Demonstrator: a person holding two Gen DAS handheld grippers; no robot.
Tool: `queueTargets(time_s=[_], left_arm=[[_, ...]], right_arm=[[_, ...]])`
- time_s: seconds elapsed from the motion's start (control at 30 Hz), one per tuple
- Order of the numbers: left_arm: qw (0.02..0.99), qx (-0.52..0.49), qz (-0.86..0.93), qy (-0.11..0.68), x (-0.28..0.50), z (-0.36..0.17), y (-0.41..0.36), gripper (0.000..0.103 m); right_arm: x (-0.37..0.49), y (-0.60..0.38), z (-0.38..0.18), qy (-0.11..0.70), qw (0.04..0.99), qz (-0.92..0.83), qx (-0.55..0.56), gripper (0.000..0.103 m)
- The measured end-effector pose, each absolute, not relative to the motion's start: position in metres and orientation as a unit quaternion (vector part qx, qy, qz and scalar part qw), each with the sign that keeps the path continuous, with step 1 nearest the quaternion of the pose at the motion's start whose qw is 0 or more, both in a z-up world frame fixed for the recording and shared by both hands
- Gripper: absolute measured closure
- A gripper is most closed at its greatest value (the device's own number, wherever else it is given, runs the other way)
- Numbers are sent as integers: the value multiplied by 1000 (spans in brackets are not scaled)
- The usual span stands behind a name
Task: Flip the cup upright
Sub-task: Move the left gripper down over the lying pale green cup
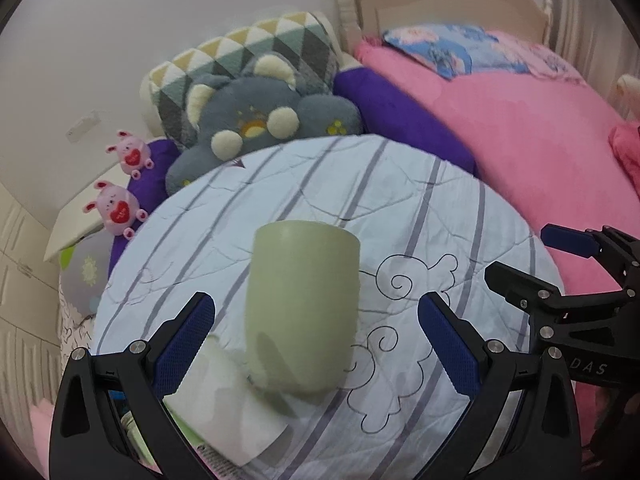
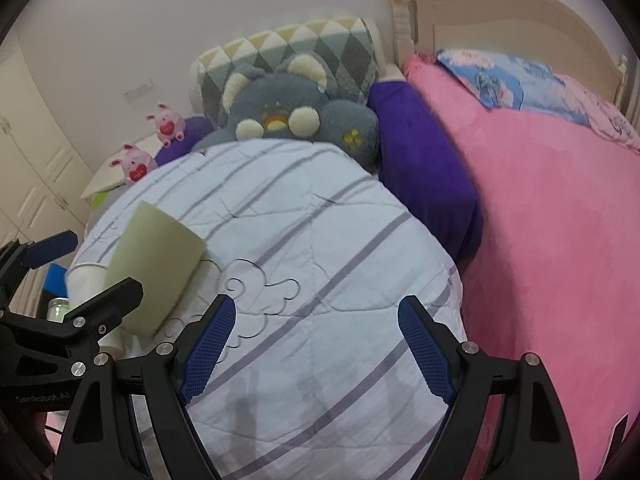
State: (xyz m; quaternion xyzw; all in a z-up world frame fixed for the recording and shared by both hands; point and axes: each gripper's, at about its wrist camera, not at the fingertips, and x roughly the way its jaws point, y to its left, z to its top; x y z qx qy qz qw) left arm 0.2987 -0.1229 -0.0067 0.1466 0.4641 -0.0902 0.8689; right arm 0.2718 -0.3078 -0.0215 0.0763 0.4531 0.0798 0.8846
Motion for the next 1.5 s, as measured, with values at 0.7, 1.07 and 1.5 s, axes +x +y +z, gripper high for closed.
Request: queueTargets(time_s=[0.7, 1.07, 1.5], left_arm=[[831, 122, -45, 540, 346, -34, -114, 25], [832, 115, -41, 541, 341, -28, -116, 25], [834, 116, -45, 537, 328, -22, -123, 25]], right_arm=[[304, -322, -47, 502, 856, 82, 97, 18], [296, -322, -43, 497, 858, 79, 105, 18], [278, -326, -30, 494, 859, 83, 108, 18]])
